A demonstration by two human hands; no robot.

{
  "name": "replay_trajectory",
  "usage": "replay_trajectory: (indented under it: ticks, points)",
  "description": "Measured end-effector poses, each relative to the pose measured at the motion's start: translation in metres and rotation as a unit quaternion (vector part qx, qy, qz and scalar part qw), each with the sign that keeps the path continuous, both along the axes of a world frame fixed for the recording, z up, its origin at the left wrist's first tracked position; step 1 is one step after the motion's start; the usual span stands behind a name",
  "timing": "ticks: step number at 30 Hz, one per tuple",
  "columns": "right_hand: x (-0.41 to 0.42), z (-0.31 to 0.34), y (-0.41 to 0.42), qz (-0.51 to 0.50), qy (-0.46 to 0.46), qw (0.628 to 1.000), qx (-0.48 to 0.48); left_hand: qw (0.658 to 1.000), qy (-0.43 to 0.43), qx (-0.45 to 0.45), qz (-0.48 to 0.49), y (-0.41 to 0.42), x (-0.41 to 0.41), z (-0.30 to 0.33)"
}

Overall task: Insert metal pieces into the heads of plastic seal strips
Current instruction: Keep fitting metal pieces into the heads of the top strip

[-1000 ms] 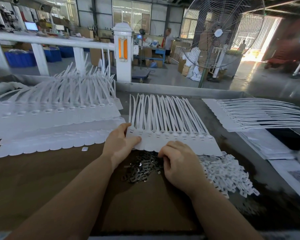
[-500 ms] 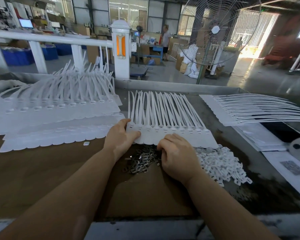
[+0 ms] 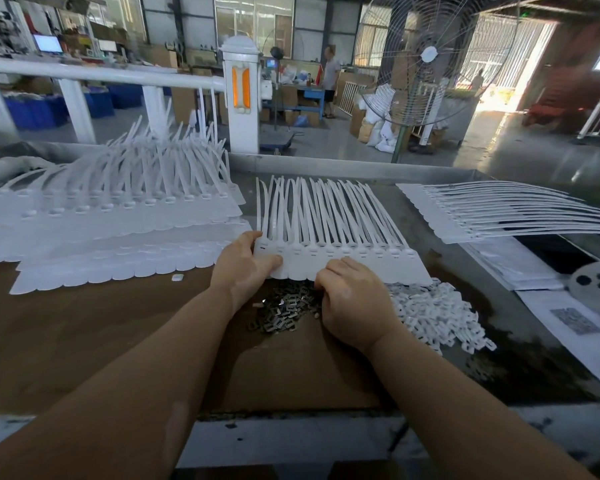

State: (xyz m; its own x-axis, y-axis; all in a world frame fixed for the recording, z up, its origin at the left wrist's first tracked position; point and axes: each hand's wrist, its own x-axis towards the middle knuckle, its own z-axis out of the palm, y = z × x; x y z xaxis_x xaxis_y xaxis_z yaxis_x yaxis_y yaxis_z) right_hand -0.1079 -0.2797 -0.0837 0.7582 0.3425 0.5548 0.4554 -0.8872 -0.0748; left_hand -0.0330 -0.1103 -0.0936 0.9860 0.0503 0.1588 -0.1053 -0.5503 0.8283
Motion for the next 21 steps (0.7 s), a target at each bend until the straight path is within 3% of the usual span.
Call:
replay_trajectory:
  ticks: [21]
  points:
    - [-0.0005,-0.0021,0.0021,0.002,-0.047,0.999,-0.025,1.0,0.005,-0.001,-0.007,0.0013,-0.001,0.0002]
